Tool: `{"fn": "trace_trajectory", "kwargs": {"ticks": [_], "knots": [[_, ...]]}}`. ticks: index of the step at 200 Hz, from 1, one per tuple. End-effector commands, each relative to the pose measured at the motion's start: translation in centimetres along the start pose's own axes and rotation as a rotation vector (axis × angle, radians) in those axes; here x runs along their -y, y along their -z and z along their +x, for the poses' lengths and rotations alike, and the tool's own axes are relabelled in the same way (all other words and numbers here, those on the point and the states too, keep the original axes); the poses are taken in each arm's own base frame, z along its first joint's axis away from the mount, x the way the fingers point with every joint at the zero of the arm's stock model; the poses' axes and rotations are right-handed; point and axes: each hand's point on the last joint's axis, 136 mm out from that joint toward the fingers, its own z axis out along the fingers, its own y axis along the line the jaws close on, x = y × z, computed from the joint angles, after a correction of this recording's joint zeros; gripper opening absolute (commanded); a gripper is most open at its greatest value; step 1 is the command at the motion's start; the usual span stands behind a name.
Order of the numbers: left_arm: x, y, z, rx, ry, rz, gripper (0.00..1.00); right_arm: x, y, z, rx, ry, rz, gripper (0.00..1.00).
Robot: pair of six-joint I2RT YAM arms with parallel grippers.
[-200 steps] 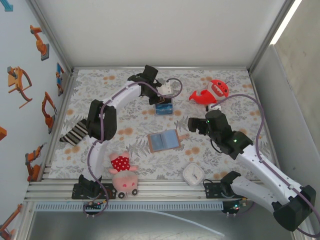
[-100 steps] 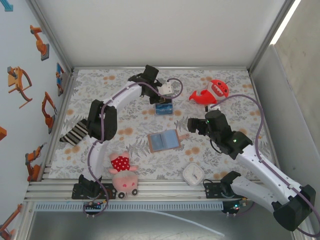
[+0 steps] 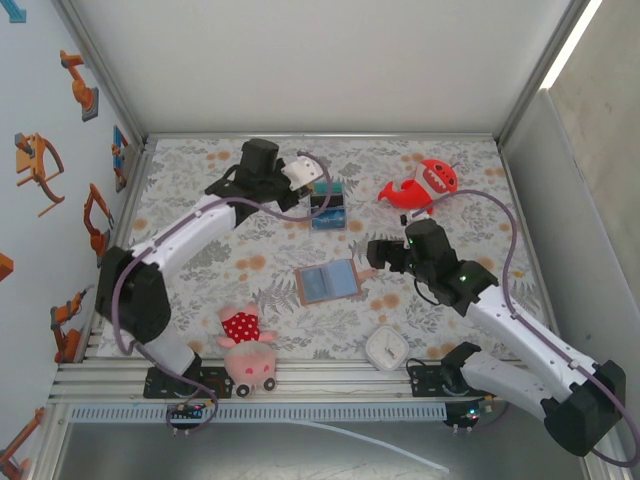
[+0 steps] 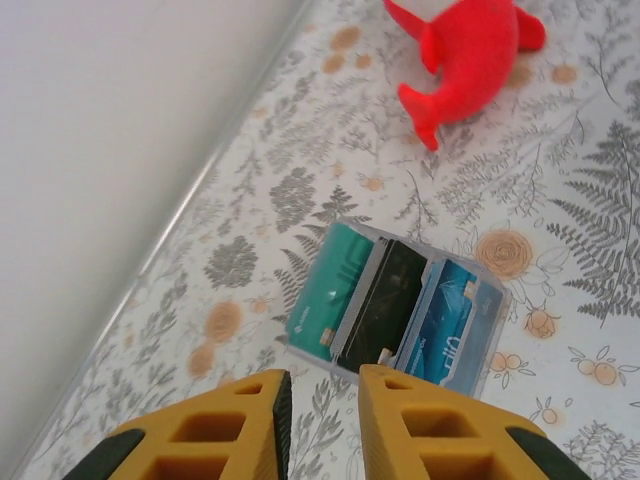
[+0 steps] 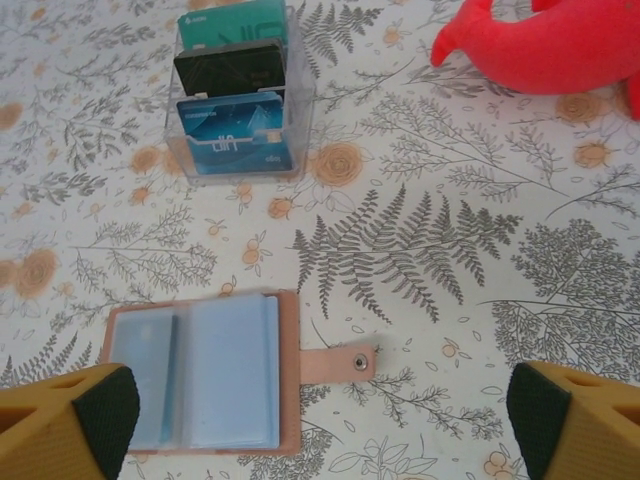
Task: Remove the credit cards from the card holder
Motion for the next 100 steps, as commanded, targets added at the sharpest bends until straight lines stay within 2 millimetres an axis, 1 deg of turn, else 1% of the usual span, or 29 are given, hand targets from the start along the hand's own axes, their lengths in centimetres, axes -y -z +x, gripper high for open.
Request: {"fn": "trace_trajectory", "kwargs": {"ticks": [1,17,22,27,32,44,55,59,64,68,72,81,94,100], "knots": [[-1.5,2.8,-0.1,0.054,0.162,-0.152,0.26,-1.0,-0.5,-0.1,-0.001,-0.009,-0.054,0.90],[-1.3,5.3,0.6,0.076,0.250,-0.195,0.26,-1.4,-0.8,0.0,-0.012,-0.011,-0.073,0.87],[-1.1,6.1,0.8,0.079,0.279,-0.203,0.33,-1.5,-1.0,0.1,-0.016,-0.013,-0.080,0.86],[-0.9,6.7,1.1,0.082,0.301,-0.209,0.35,-1.7,-1.1,0.2,-0.023,-0.013,-0.086,0.85],[-0.6,7.4,1.4,0.084,0.329,-0.212,0.39,-1.8,-1.2,0.3,-0.027,-0.016,-0.091,0.85],[-0.3,8.8,2.2,0.084,0.401,-0.233,0.40,-2.1,-1.6,0.5,-0.040,-0.019,-0.100,0.84],[0.3,9.7,3.4,0.072,0.452,-0.245,0.40,-2.2,-2.0,0.9,-0.054,-0.020,-0.102,0.84],[0.4,10.2,3.8,0.072,0.475,-0.254,0.46,-2.3,-2.1,0.9,-0.057,-0.020,-0.104,0.84],[0.7,10.6,4.3,0.068,0.500,-0.264,0.47,-2.5,-2.3,1.1,-0.064,-0.019,-0.106,0.84],[0.8,11.0,4.8,0.065,0.521,-0.273,0.52,-2.6,-2.4,1.2,-0.068,-0.018,-0.106,0.83],[1.0,11.2,5.3,0.060,0.539,-0.282,0.53,-2.7,-2.5,1.3,-0.074,-0.016,-0.108,0.83],[1.4,12.0,6.3,0.056,0.574,-0.303,0.64,-3.0,-2.8,1.6,-0.085,-0.010,-0.109,0.82],[1.7,13.0,7.8,0.048,0.631,-0.344,0.75,-3.5,-3.2,2.0,-0.102,0.001,-0.114,0.77],[1.9,13.4,8.5,0.046,0.655,-0.359,0.82,-3.8,-3.4,2.2,-0.111,0.005,-0.116,0.74]]}}
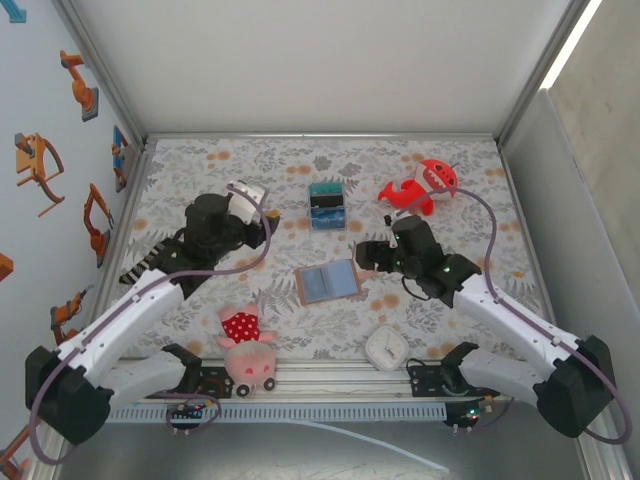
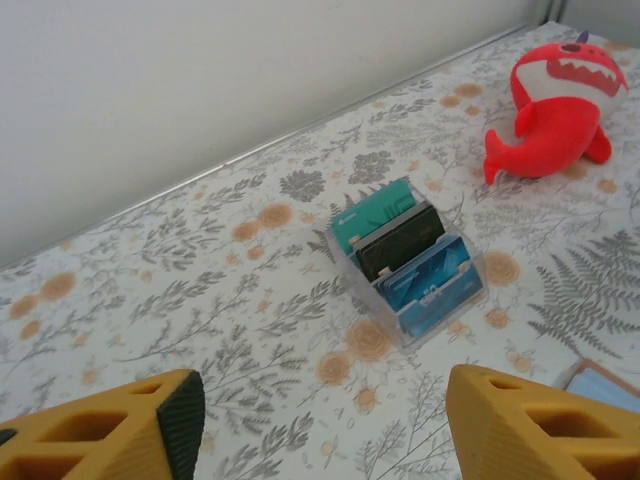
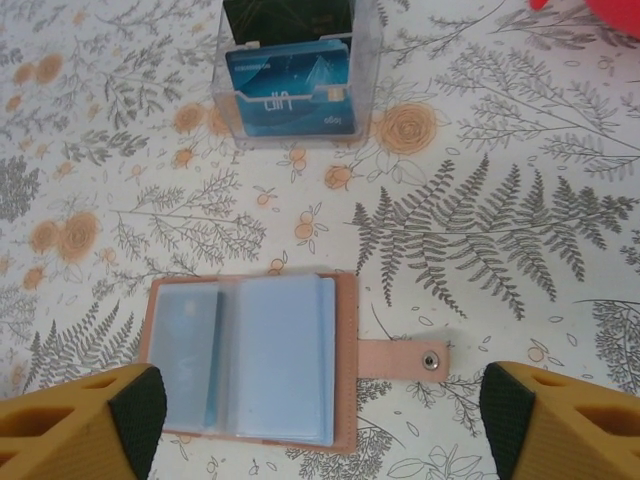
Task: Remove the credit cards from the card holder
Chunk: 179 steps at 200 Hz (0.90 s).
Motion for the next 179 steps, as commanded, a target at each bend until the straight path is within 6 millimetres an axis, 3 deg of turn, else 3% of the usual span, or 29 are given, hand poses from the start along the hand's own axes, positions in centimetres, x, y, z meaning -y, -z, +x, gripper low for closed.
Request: {"fn": "trace_trajectory", "kwargs": {"ticks": [1,11,92,179], "knots": [[-1.4,1.5,2.8,-0.030,0.172,-0.094,0.84,-1.2,-0.9,0.5,-0.019,0.004,-0.025,0.73],[-1.8,2.2,3.8,-0.036,0.211,-0.123,1.00,-1.6,-1.3,0.9,-0.035,0.017,-0.025,0.70],[-5.4,6.2,11.5,-0.094,0.429,-0.394,0.97,-5.5,-5.3,4.6,-0.191,0.172,0.027,0.54],[-5.6,5.9,12.9,-0.128,0.440,-0.425,0.97,-9.5,-9.1,8.5,-0.359,0.419,0.102,0.47]]}}
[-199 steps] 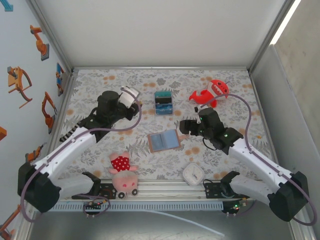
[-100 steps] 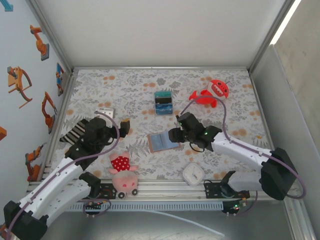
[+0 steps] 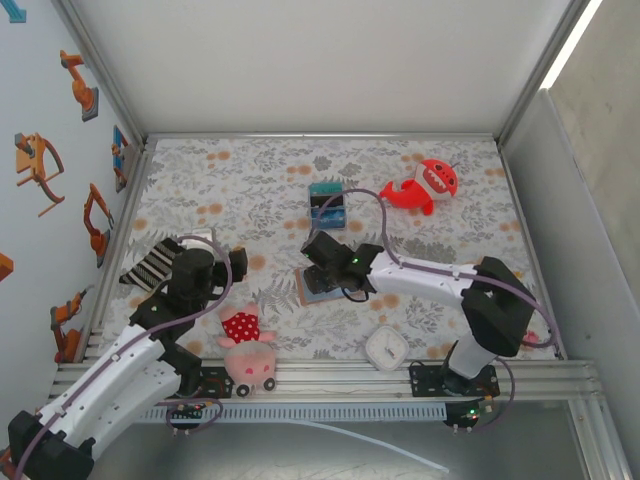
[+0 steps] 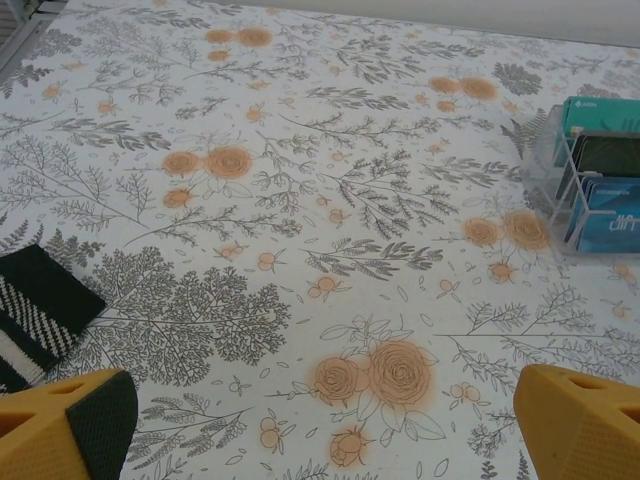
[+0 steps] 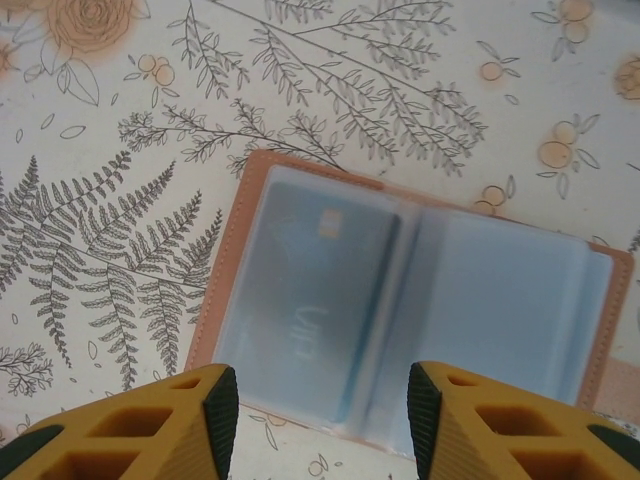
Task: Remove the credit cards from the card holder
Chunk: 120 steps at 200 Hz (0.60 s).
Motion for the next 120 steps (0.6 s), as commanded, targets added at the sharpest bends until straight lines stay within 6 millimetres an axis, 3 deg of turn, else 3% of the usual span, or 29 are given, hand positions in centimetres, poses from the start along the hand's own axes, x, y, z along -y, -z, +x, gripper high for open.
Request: {"fn": "trace_trajectory", "kwargs": {"ticks": [1,37,120], "knots": [[-0.6,-0.2,0.5,-0.013,0.011,-0.035,0.97,-0.1,-0.8,0.6,-0.050,0.071,0.054,0.47],[-0.7,-0.5,0.9,-0.023,0.008,-0.048,0.97,-1.6,-2.6,1.5,-0.109,0.138,0.070,0.41],[-0.6,-0.9,1.3,-0.043,-0.001,-0.050,0.97,-1.5,-4.9,2.7,-0.163,0.137,0.095,0.47]]}}
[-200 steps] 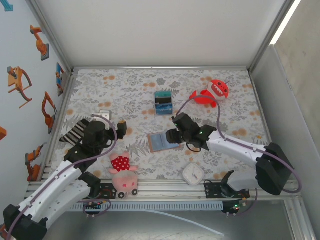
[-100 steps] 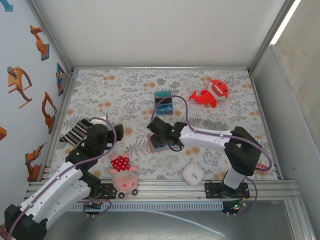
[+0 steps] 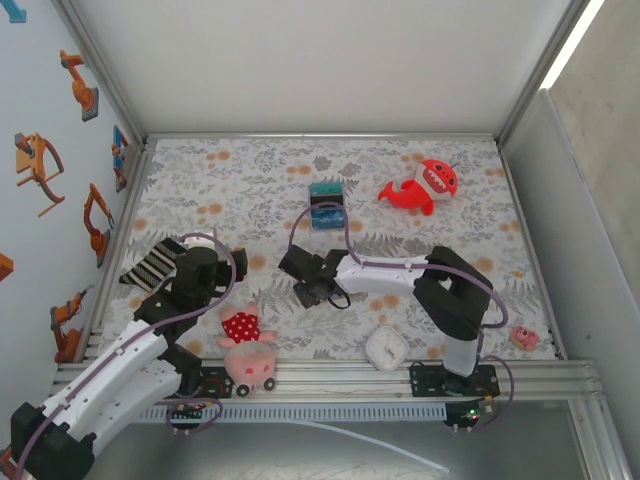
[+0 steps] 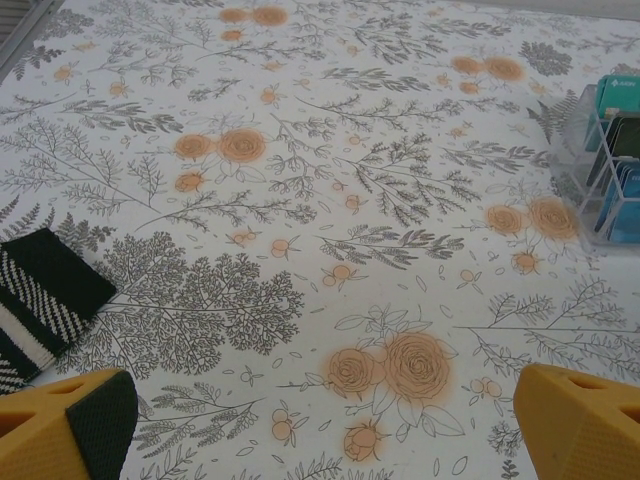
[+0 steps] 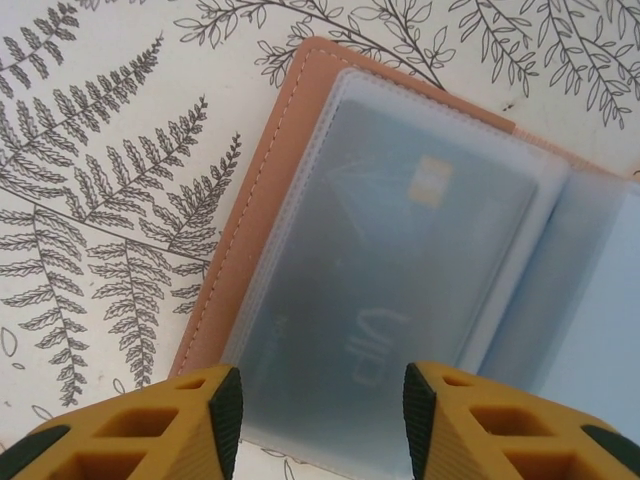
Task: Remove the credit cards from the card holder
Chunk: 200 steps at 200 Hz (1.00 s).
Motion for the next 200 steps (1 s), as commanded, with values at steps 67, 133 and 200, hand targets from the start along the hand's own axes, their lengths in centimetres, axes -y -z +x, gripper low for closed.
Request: {"fn": "trace_trajectory", "kwargs": {"ticks": [67,133,200], "knots": [[0.1,-0.6,0.9,-0.034,-0.003,-0.004,0.97,0.3,-1.4,0.5,-0.028,-0.013,0.029,0.49],[0.9,-0.4,0.3,-0.034,-0.020,0.034,0.97,1.8,-2.0,1.3,-0.049,-0.074,0.029,0.32],[1.4,0.0,-0.5,-0.029,-0.039,0.060,0.97,1.7,-0.3,-0.3,0.022,-0.109,-0.041,0.21]]}}
